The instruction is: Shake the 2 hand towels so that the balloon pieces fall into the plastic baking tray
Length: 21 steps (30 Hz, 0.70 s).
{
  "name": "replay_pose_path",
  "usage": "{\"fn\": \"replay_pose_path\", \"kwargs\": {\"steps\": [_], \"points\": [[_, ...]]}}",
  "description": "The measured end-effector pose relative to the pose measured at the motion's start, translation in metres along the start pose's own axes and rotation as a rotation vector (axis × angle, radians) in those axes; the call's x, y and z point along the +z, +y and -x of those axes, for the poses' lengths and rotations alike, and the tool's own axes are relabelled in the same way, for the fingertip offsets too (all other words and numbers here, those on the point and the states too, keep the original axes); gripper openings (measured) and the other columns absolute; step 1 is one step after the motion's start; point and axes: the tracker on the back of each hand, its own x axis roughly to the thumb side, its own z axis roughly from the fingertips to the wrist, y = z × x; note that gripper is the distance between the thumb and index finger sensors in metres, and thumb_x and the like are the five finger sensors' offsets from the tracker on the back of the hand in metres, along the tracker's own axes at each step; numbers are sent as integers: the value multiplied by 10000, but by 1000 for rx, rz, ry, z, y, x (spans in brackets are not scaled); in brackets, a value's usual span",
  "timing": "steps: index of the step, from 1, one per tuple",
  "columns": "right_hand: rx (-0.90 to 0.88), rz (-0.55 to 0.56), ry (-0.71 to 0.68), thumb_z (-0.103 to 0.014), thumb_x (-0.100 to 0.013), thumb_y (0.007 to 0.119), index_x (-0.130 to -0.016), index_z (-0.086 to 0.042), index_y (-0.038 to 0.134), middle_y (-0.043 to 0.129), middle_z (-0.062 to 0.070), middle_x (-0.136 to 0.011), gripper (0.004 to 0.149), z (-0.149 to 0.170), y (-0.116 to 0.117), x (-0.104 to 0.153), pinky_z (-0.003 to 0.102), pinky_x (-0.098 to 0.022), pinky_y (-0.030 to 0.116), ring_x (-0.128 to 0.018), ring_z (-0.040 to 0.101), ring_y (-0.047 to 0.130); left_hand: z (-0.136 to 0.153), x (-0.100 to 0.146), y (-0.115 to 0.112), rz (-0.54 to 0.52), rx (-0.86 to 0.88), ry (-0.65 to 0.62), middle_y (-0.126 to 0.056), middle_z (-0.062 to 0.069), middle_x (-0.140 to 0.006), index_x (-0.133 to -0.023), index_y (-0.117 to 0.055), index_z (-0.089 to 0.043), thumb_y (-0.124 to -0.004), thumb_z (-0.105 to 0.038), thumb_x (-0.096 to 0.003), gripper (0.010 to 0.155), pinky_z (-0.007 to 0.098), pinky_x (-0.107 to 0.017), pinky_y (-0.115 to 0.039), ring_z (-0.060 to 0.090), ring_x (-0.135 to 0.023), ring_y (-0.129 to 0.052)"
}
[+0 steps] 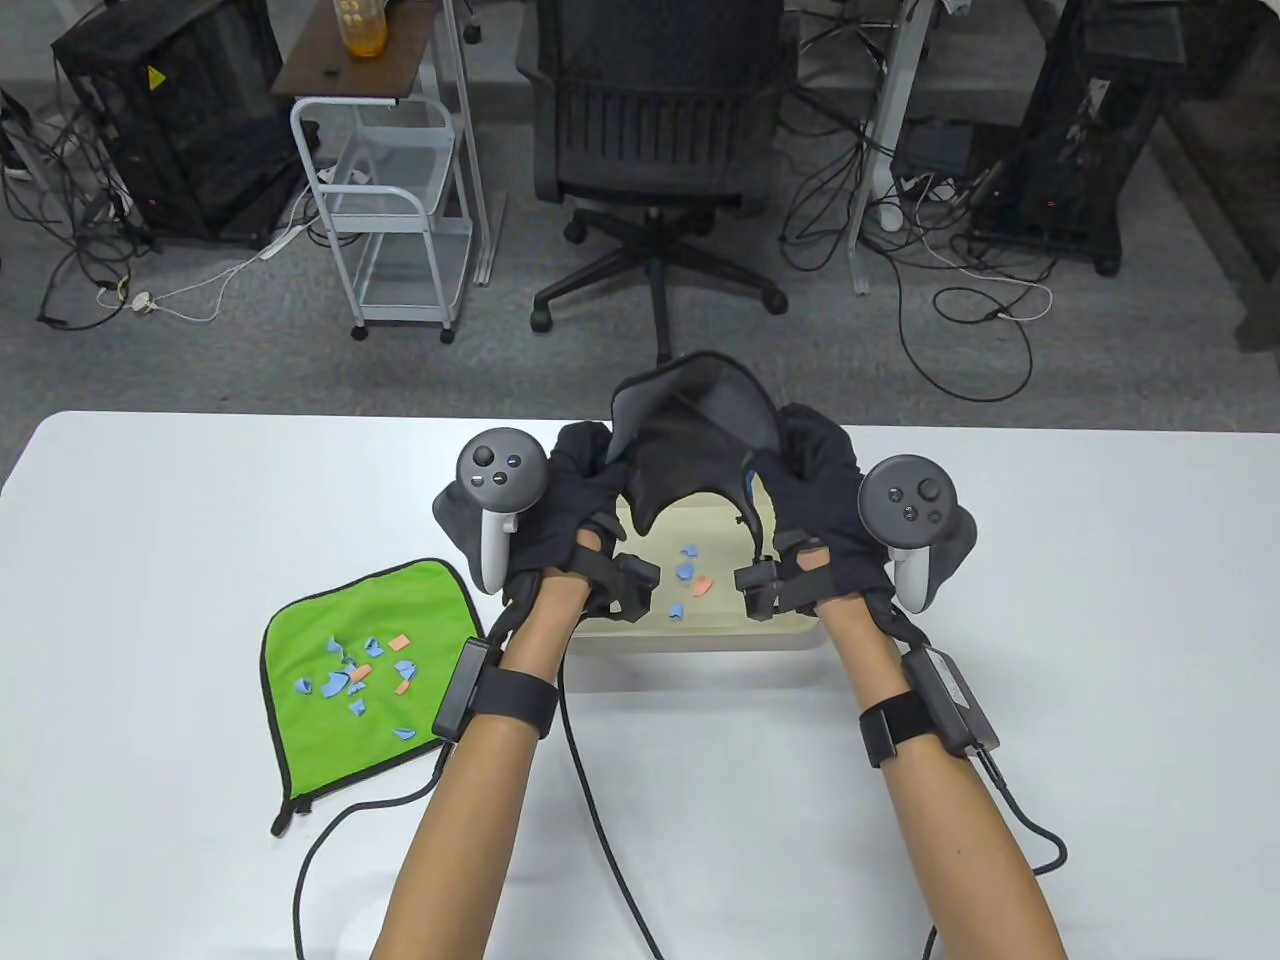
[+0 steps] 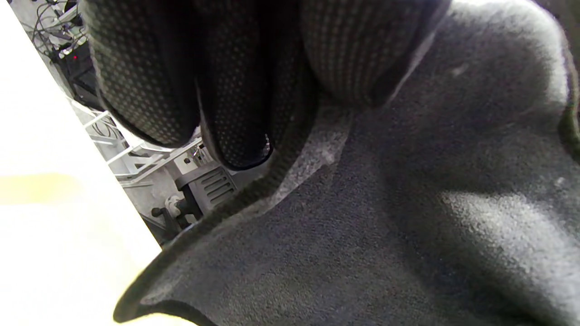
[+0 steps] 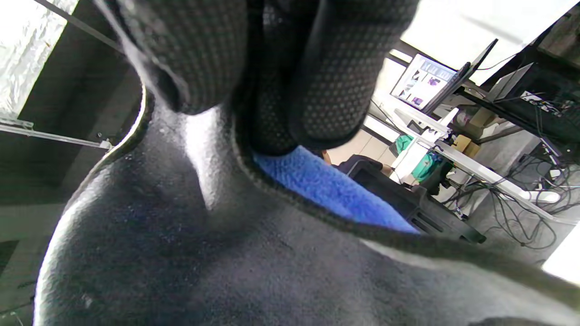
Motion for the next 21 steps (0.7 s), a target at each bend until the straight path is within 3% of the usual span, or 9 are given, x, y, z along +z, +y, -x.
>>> {"fn": "replay_pose_path", "kwargs": {"steps": [6,10,15,18,21], "points": [[190,-67,21,-350,-372,856,-743,-313,749,748,-25,-981,388,36,24,20,191,-521,942,-740,32,984,41,10,-31,35,-109,93,-922,-160,-733,-711,-689,-444,-821,-352,-364,383,434,-503,-913,199,-751,-1056],[110,-51,97,-343,-373,857,-745,-306,751,746,-14,-982,388,42,25,22,198,-520,941,-740,44,984,50,11,-39,54,-107,108,-921,-162,-738,-710,-689,-451,-821,-362,-362,382,441,-512,-902,201,-766,-1043],[164,5,65,-347,-371,858,-742,-311,754,756,-22,-977,388,14,16,11,187,-524,944,-743,32,986,51,13,-37,78,-104,94,-865,-128,-821,-730,-675,-462,-813,-393,-365,396,472,-570,-841,231,-844,-965],[132,29,36,-345,-371,860,-742,-312,756,753,-24,-979,386,-9,11,3,184,-523,945,-742,31,987,57,18,-32,101,-107,85,-614,-22,-1018,-851,-601,-456,-792,-428,-366,522,510,-671,-699,297,-987,-746],[116,39,15,-348,-370,860,-741,-315,756,757,-26,-977,387,-26,6,-3,180,-521,947,-740,29,989,67,27,-24,122,-81,110,-428,52,-1077,-962,-489,-406,-776,-452,-370,659,556,-714,-585,364,-1048,-569]]}}
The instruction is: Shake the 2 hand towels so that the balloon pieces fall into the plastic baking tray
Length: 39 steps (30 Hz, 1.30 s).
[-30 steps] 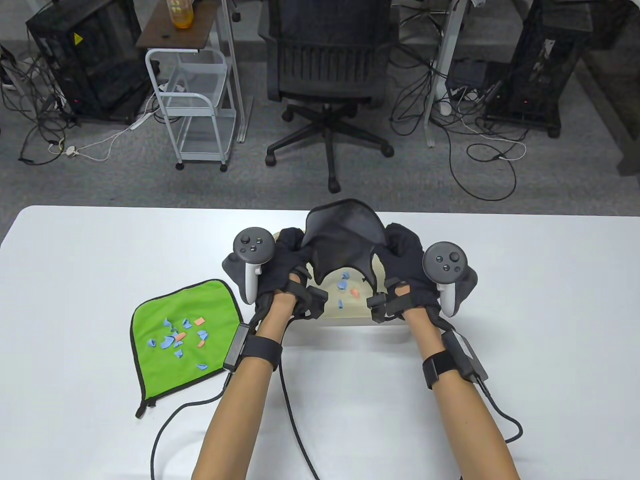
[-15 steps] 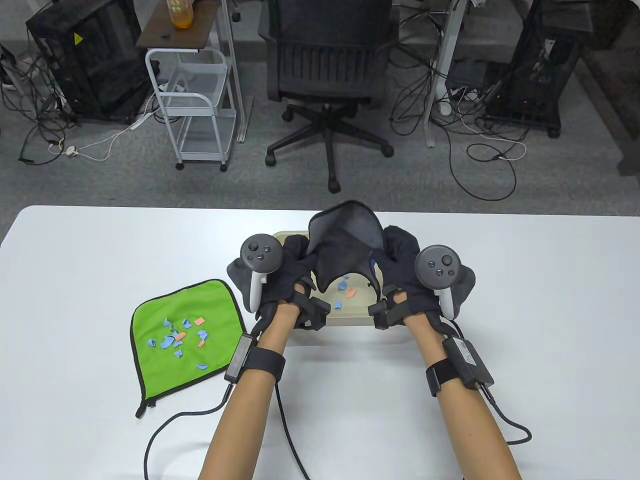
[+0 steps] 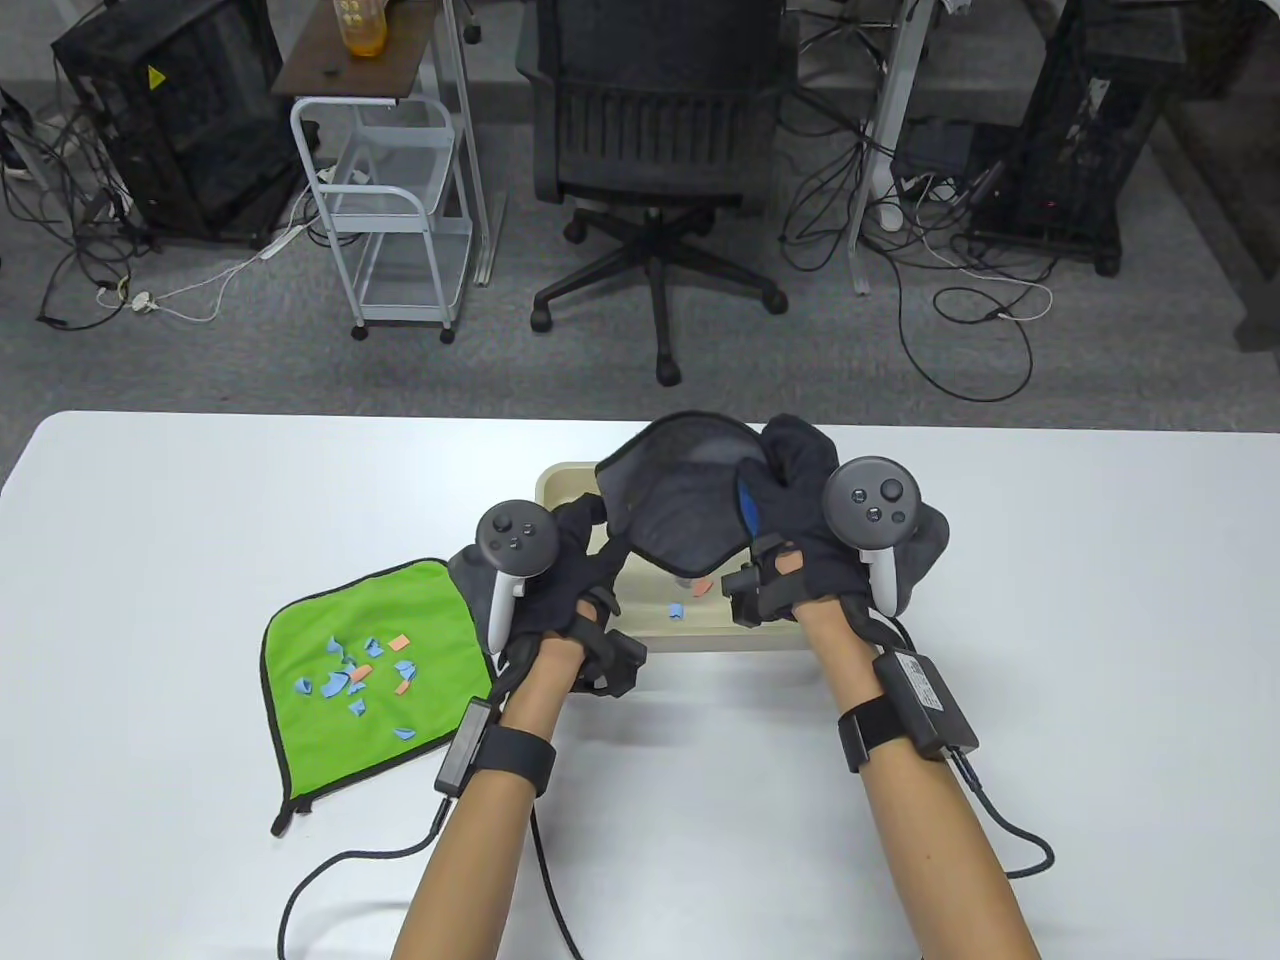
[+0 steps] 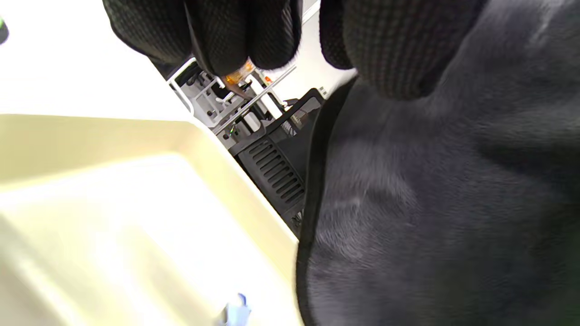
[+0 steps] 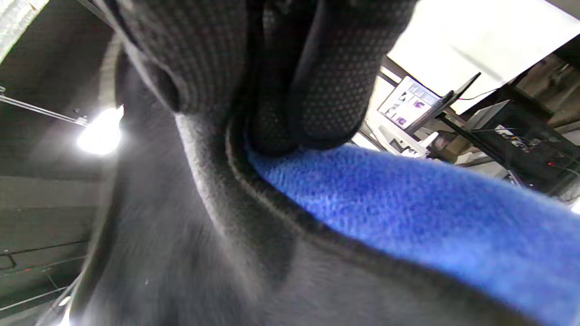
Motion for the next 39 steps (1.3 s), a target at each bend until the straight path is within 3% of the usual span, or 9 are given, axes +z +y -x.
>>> {"fn": "replay_pose_path", "kwargs": {"steps": [8,13,17,23,30,39], "points": [[-10,-5,-28,-355,-373,860,-745,-307,762,763,-13,-975,388,-12,-6,2,197,-514,945,-730,43,995,24,49,20,89,31,-58,-323,96,-1099,-1016,-410,-346,-755,-476,-380,735,626,-724,-493,421,-1076,-432],[16,-3,-23,-361,-375,858,-748,-306,765,768,-11,-974,388,-4,-14,6,200,-510,946,-729,55,993,29,94,14,227,-93,-162,-278,100,-1118,-1036,-353,-366,-739,-509,-386,770,653,-729,-441,442,-1089,-361],[12,25,19,-365,-379,854,-752,-304,768,772,-5,-972,388,5,-29,3,203,-506,947,-722,55,1001,36,119,4,265,-182,-240,-249,93,-1131,-1044,-325,-379,-732,-528,-387,787,676,-731,-404,448,-1100,-302],[15,73,52,-367,-384,852,-753,-302,776,777,-2,-972,382,16,-64,-5,213,-506,945,-721,64,1003,50,123,-13,352,-221,-238,-158,111,-1125,-1048,-276,-369,-724,-542,-384,820,701,-725,-344,474,-1086,-185],[95,155,106,-368,-388,844,-758,-304,770,755,3,-987,383,51,-110,-12,222,-524,933,-747,75,982,47,122,-13,348,-232,-251,-144,108,-1125,-1047,-249,-371,-718,-548,-384,832,704,-727,-328,470,-1087,-170],[198,172,167,-365,-389,842,-760,-302,772,751,5,-988,383,116,-121,3,228,-526,931,-753,77,979,47,120,-11,329,-246,-239,-153,109,-1128,-1045,-244,-386,-720,-548,-383,831,705,-726,-325,471,-1089,-174]]}}
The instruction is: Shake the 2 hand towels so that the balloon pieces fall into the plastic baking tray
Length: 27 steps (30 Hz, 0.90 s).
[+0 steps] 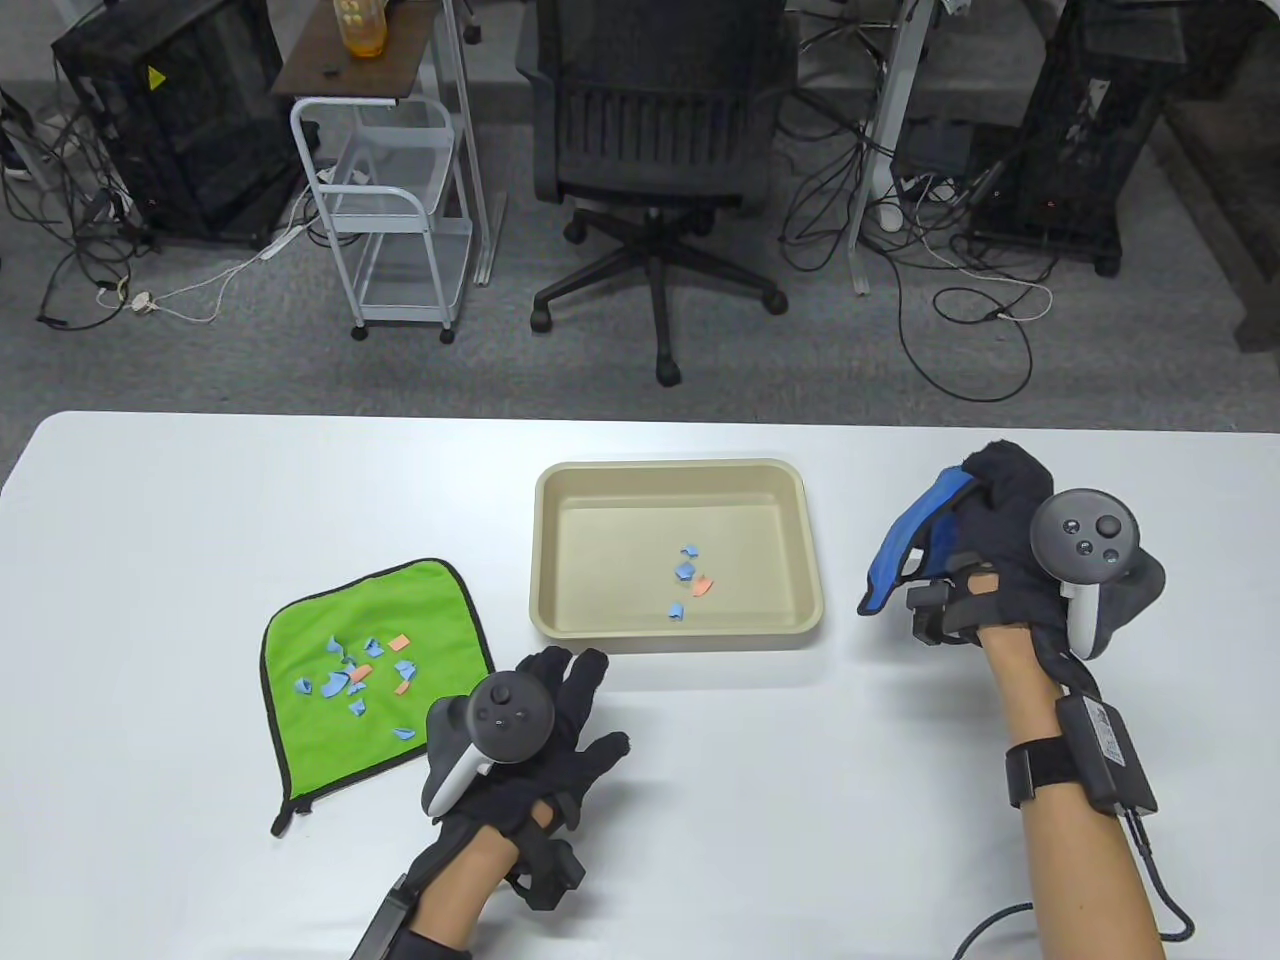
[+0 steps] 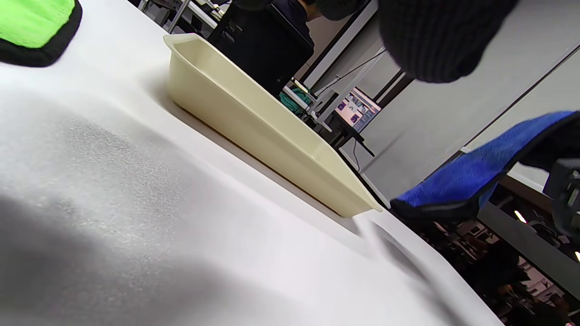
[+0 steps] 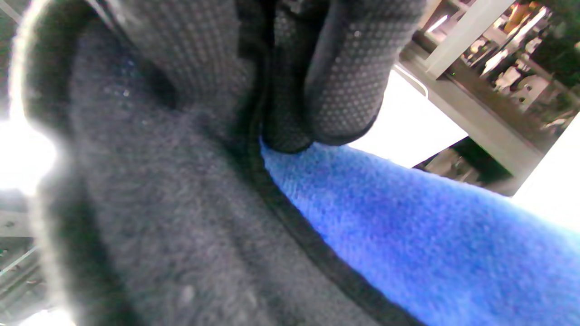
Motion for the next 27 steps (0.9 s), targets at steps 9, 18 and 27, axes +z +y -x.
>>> {"fn": "replay_pose_path", "kwargs": {"steps": [9,18,27], "points": [[183,-124,37,-381,-392,835,-776,-303,771,732,9,-1005,397,51,42,21,250,-544,912,-779,89,964,-2,-1,-1,5,-21,2,-158,109,-1128,-1045,-247,-385,-721,-549,-382,831,706,-725,-320,470,-1089,-177],[531,-430,78,-404,-394,825,-785,-316,781,721,9,-1024,403,89,93,53,279,-564,891,-808,113,945,-2,-1,-1,6,-27,10,-158,111,-1128,-1046,-250,-383,-722,-548,-382,831,706,-724,-315,472,-1087,-176],[400,-656,148,-385,-421,766,-920,-255,638,456,67,-1124,532,102,94,58,348,-681,739,-973,186,711,-3,-2,-2,15,-37,9,-156,111,-1128,-1046,-249,-385,-723,-548,-383,831,705,-726,-310,471,-1087,-176]]}}
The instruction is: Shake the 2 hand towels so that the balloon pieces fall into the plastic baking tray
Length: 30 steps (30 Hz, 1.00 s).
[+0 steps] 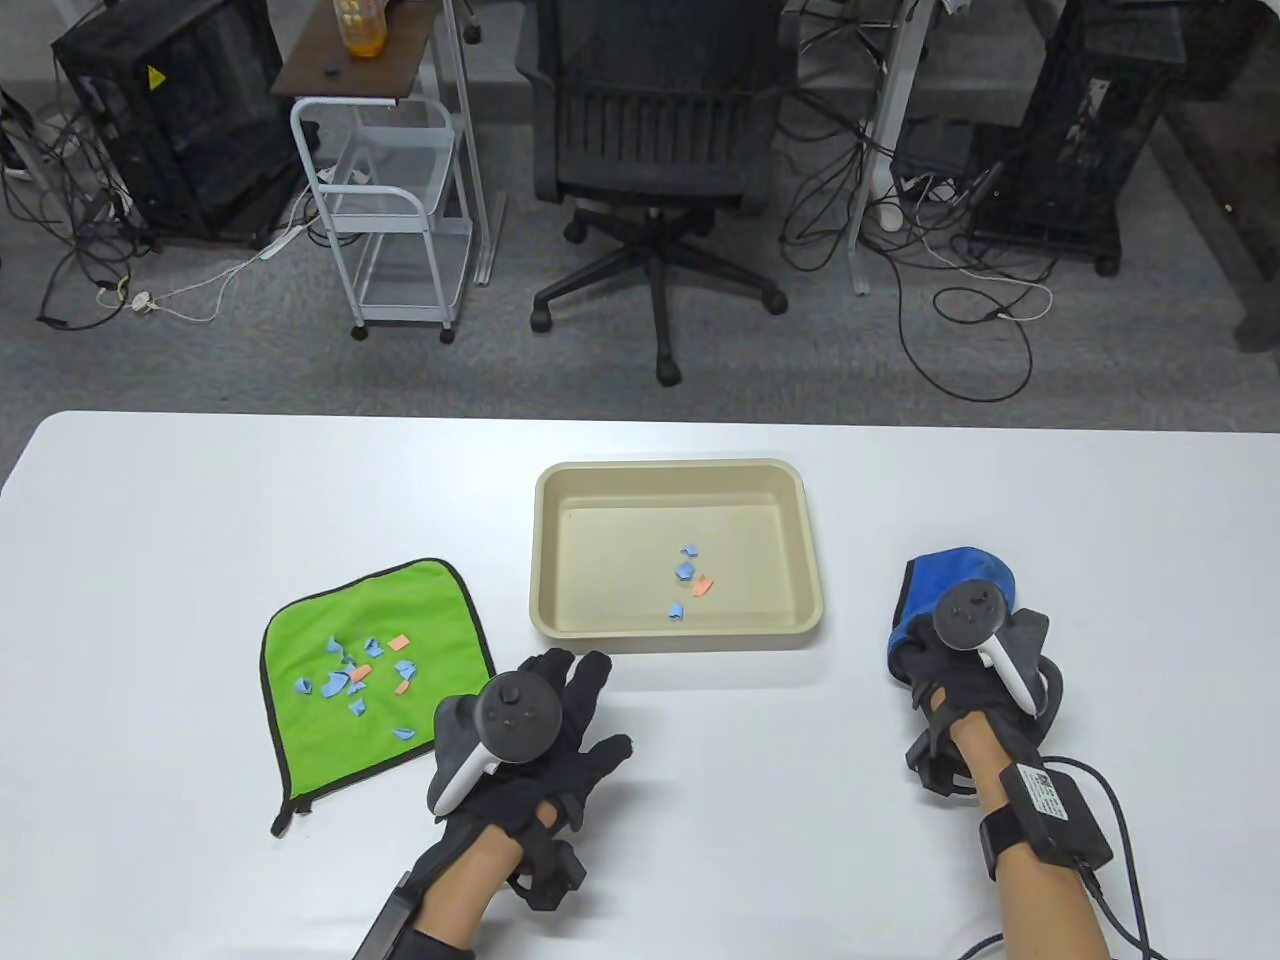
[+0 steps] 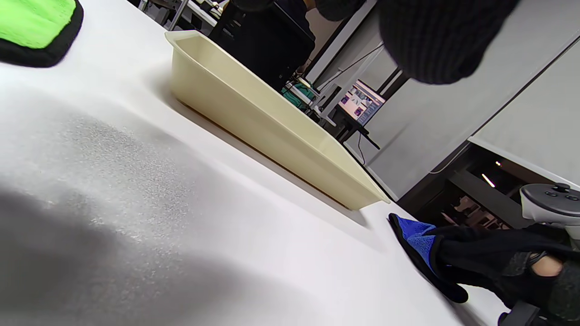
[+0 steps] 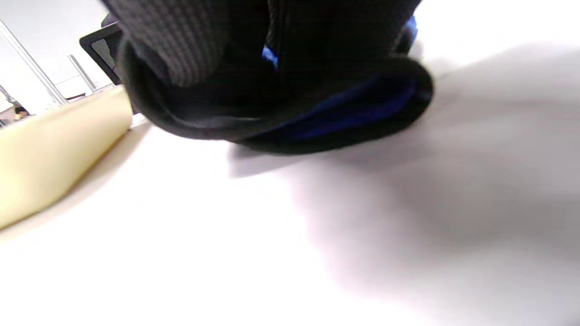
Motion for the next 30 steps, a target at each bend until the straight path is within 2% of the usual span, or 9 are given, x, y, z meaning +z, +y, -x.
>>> {"fn": "replay_pose_path", "kwargs": {"steps": [4,10,16,20,24,26,30], "points": [[-135,-29,-32,-357,-430,755,-966,-234,562,397,97,-1142,583,3,-9,7,411,-699,696,-1005,256,644,0,0,0,-3,-1,-3,-155,109,-1128,-1046,-249,-386,-724,-548,-382,832,706,-725,-309,471,-1087,-174],[-211,-15,-77,-334,-439,742,-989,-225,510,324,107,-1158,607,7,-29,22,466,-718,641,-1037,310,551,-1,0,0,-3,-3,-5,-154,108,-1128,-1046,-249,-387,-724,-548,-382,832,707,-725,-307,471,-1088,-172],[-274,64,-149,-338,-436,758,-984,-228,531,345,106,-1160,603,8,-54,42,489,-716,633,-1039,319,547,0,0,-1,-4,-4,-11,-152,109,-1128,-1046,-246,-386,-724,-549,-382,834,707,-725,-306,470,-1088,-168],[-305,171,-268,-437,-427,757,-990,-249,542,355,98,-1167,631,-10,-66,68,503,-716,623,-1044,334,528,-1,0,-3,-1,-9,-15,-152,109,-1128,-1047,-246,-385,-722,-551,-382,834,707,-725,-307,471,-1087,-169],[-276,223,-398,-519,-419,728,-1003,-316,538,327,62,-1190,646,-48,-59,101,555,-736,546,-1075,342,412,-4,0,-4,3,-15,-24,-150,111,-1128,-1047,-241,-384,-716,-553,-384,833,707,-725,-306,471,-1087,-166],[-205,241,-471,-543,-421,715,-1015,-342,505,300,36,-1199,661,-73,-48,121,562,-749,506,-1088,319,361,-5,0,-6,4,-22,-32,-150,110,-1128,-1046,-239,-384,-715,-555,-383,834,708,-724,-307,472,-1087,-166],[-127,233,-551,-577,-412,703,-1025,-378,465,289,-2,-1209,687,-109,-23,145,572,-760,459,-1098,298,311,-7,0,-8,6,-26,-40,-151,110,-1128,-1046,-235,-383,-712,-557,-383,835,708,-724,-307,472,-1087,-167]]}}
